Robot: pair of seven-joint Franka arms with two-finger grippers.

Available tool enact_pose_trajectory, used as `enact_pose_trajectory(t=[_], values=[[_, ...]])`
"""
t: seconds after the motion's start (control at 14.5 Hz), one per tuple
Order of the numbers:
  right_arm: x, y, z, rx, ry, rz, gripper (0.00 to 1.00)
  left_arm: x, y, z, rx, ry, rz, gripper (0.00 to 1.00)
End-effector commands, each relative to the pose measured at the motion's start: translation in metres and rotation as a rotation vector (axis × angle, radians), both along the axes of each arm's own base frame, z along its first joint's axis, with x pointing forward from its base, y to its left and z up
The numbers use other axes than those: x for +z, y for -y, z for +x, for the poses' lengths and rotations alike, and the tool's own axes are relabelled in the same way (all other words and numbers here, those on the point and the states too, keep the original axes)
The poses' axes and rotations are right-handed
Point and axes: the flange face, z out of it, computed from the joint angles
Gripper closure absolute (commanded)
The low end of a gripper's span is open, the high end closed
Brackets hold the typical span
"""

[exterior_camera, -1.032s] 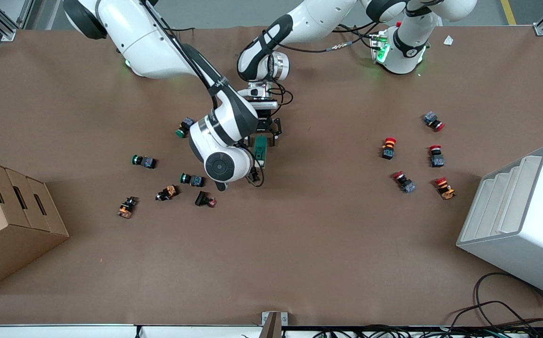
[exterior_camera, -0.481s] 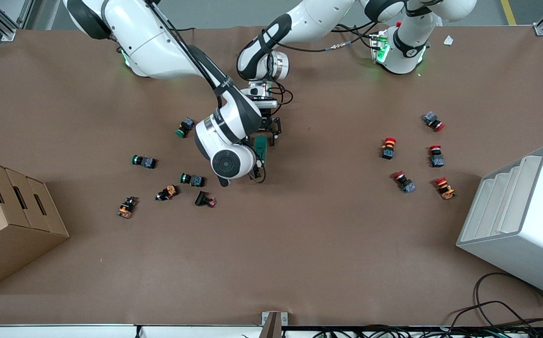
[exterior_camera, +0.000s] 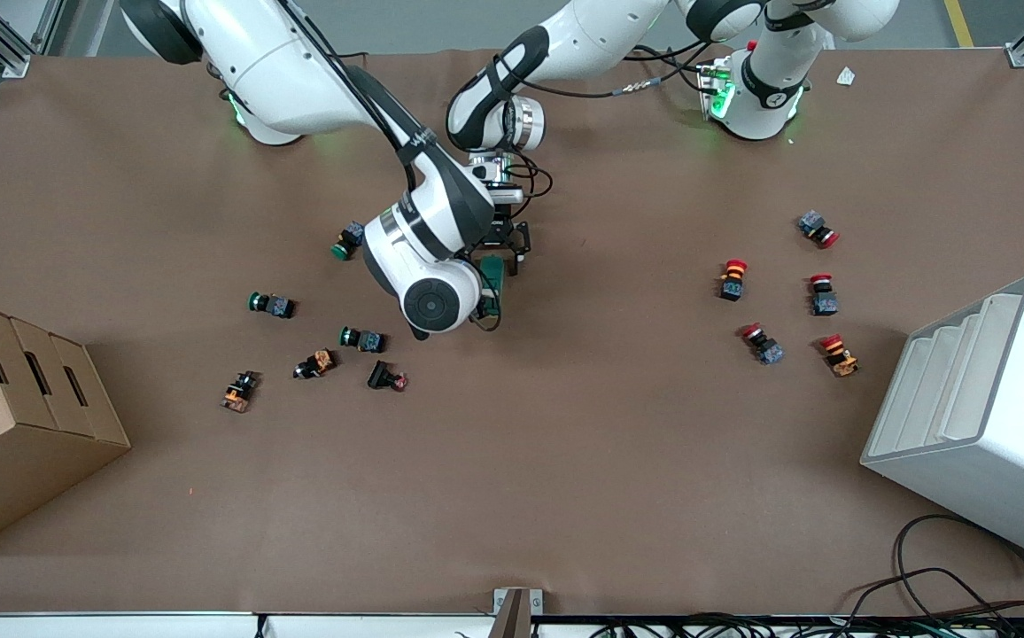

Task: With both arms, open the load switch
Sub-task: 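Press the white lever down with the right gripper while the left gripper steadies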

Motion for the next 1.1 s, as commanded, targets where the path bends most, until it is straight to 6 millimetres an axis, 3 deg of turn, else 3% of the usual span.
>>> enact_pose_trajectory(t=[0.0,0.28,0.62,1.03], values=[[0.006,-0.008,-0.018,0.013,-0.027,-0.007,0.00,-0.023,-0.003,-0.016,-0.003,-0.037,-0.012,0.00],[-0.010,-0.023,-0.042,0.049,-0.053,-0.016,0.00,-0.024,-0.004,-0.016,-0.005,-0.037,-0.009,0.00],[-0.012,-0.026,-0.047,0.061,-0.060,-0.023,0.00,-0.023,-0.003,-0.016,-0.005,-0.037,-0.010,0.00],[-0.043,-0.029,-0.070,0.083,-0.041,-0.042,0.00,-0.023,-0.003,-0.016,-0.005,-0.036,-0.010,0.00]])
